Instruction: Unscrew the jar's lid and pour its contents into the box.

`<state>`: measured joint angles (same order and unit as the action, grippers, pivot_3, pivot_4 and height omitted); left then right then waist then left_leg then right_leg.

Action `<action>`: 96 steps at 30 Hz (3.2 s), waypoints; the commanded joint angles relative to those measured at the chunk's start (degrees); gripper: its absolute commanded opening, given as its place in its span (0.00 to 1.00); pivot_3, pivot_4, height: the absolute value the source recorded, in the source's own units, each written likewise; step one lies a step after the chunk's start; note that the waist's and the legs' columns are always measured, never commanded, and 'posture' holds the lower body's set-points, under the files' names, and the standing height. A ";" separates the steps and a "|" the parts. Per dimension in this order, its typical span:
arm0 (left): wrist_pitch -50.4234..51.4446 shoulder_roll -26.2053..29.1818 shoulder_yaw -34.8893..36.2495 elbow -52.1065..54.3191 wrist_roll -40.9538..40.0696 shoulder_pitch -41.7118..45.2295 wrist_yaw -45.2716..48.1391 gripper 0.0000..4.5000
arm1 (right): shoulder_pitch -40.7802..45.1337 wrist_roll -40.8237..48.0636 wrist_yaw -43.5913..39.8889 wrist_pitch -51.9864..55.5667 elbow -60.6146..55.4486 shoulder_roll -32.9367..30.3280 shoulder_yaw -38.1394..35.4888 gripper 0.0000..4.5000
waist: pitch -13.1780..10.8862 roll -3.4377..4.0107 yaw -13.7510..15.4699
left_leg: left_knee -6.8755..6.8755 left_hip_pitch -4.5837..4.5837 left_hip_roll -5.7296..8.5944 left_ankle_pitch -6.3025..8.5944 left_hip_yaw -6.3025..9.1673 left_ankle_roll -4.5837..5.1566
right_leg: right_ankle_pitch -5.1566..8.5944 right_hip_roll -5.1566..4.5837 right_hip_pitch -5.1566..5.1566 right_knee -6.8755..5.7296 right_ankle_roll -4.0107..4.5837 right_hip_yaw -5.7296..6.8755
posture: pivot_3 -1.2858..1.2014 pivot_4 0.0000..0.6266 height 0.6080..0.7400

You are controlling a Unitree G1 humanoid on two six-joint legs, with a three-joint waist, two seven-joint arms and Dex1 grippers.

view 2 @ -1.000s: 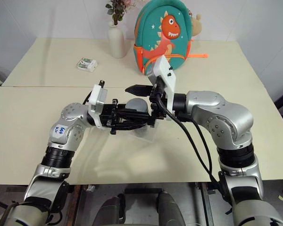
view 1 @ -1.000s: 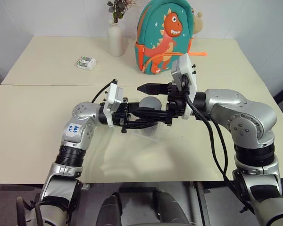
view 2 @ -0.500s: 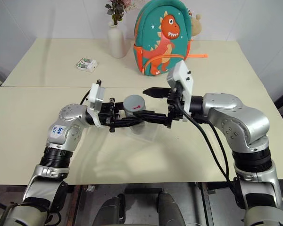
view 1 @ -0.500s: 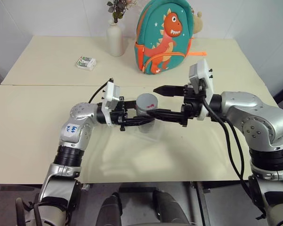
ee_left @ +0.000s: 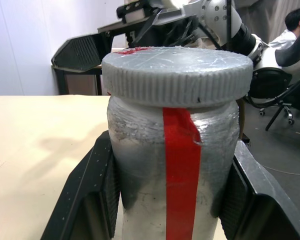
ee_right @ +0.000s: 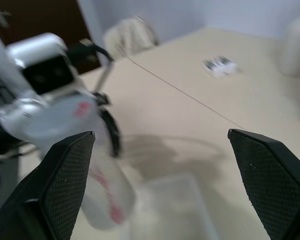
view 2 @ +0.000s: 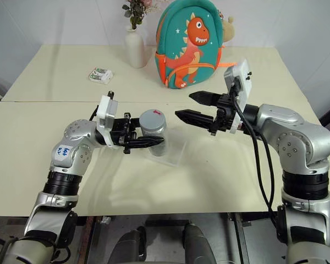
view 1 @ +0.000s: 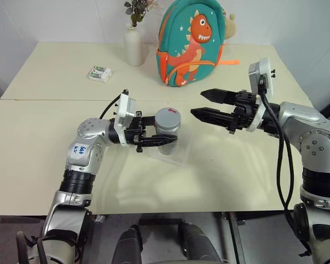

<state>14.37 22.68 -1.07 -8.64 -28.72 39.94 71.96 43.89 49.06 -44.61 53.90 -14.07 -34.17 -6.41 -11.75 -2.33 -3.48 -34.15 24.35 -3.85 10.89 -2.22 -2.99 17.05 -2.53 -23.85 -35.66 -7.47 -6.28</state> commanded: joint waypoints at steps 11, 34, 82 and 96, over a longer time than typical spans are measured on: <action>0.43 -0.96 -0.59 2.43 -0.67 1.13 -1.20 0.46 | 4.71 -3.12 3.78 -1.32 -5.54 6.32 9.41 1.00 | 0.00 0.00 0.27 | 0.00 0.04 0.00 0.00 0.01 0.00 | -0.02 -0.01 -0.01 0.02 -0.04 0.02 | 0.52 0.24 1.00; 0.53 -0.96 -0.33 2.83 -0.74 0.45 -1.40 0.46 | 2.03 -4.46 1.23 -1.86 -5.53 1.52 6.00 1.00 | 0.00 0.00 0.20 | 0.00 0.05 0.00 0.00 0.00 0.00 | -0.02 0.00 -0.04 0.00 -0.04 0.02 | 0.52 0.24 1.00; 0.26 -0.53 -0.10 2.56 -0.62 0.40 -1.22 0.46 | 0.01 2.52 -1.26 -0.02 -7.78 -1.76 4.16 1.00 | 0.00 0.00 0.12 | -0.03 0.05 0.00 0.00 0.01 0.00 | -0.03 0.00 -0.05 -0.01 -0.05 0.01 | 0.52 0.24 1.00; 0.68 -0.82 -0.25 2.98 -0.65 0.68 -1.66 0.46 | 5.93 -1.12 1.18 -0.96 -5.29 4.49 8.88 1.00 | 0.00 0.00 0.24 | -0.04 0.06 0.00 0.00 0.02 0.00 | -0.02 0.00 -0.07 -0.08 -0.04 0.02 | 0.52 0.24 1.00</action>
<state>15.30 21.77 -1.64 -7.57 -28.64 39.93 70.52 48.80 48.19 -43.40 53.87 -18.54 -29.93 2.50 -11.75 -2.33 -3.23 -34.18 24.41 -3.86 10.89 -2.20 -2.99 17.03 -2.53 -23.92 -35.74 -7.51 -6.26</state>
